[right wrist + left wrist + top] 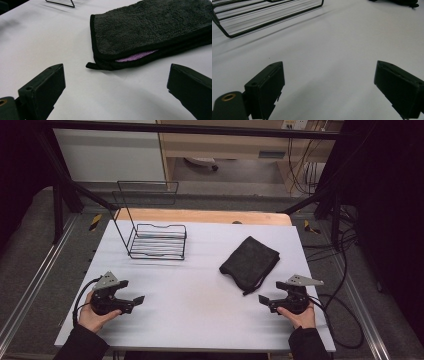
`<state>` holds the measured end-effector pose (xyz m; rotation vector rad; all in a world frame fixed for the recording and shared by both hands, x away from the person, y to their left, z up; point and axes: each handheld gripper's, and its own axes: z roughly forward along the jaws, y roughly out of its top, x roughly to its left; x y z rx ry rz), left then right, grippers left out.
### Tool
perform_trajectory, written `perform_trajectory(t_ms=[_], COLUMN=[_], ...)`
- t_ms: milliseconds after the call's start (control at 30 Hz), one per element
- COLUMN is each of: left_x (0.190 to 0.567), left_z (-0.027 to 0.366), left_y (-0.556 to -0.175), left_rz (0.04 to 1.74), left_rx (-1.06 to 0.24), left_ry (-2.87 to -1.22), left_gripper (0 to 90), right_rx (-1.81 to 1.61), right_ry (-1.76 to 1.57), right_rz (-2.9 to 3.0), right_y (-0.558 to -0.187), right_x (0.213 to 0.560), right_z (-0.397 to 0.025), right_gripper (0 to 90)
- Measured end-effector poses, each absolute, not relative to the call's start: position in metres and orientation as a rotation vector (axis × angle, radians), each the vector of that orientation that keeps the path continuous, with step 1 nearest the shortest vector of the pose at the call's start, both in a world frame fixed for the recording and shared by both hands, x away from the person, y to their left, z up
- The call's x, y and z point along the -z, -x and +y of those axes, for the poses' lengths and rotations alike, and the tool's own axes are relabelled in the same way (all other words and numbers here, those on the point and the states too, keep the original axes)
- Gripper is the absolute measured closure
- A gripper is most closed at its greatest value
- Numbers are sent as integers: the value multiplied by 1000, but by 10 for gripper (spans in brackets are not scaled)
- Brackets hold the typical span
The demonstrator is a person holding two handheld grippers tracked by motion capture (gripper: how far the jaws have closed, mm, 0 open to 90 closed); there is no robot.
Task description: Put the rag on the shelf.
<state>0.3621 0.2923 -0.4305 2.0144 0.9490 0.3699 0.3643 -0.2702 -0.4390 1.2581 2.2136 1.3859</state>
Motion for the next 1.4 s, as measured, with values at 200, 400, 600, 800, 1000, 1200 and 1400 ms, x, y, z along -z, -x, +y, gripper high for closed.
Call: perform_trajectory(t_ms=[200, 400, 600, 800, 1000, 1200, 1400], left_x=[431, 432, 432, 432, 432, 432, 431], left_z=[292, 294, 295, 294, 295, 295, 296], left_y=[-361, -362, -362, -362, -362, -361, -361], left_rz=[946, 948, 951, 952, 955, 959, 962], left_rx=[-371, -377, -383, -386, -390, -393, -399], left_ry=[-2018, -2022, -2018, -2022, -2019, -2010, -2005], left_gripper=[93, 95, 93, 93, 92, 95, 97], right_rx=[-1388, -1376, -1359, -1327, -1291, -1283, -1258], right_ry=[-1253, -1257, -1237, -1230, -1229, -1220, -1196], right_rz=[2205, 2212, 2223, 2226, 2227, 2230, 2234], right_y=[-364, -365, -365, -367, -369, -373, -380], right_x=[438, 437, 437, 436, 434, 431, 426], right_z=[-271, -268, -262, -257, -250, -241, -228], right_gripper=[24, 24, 29, 44, 48, 49, 62])
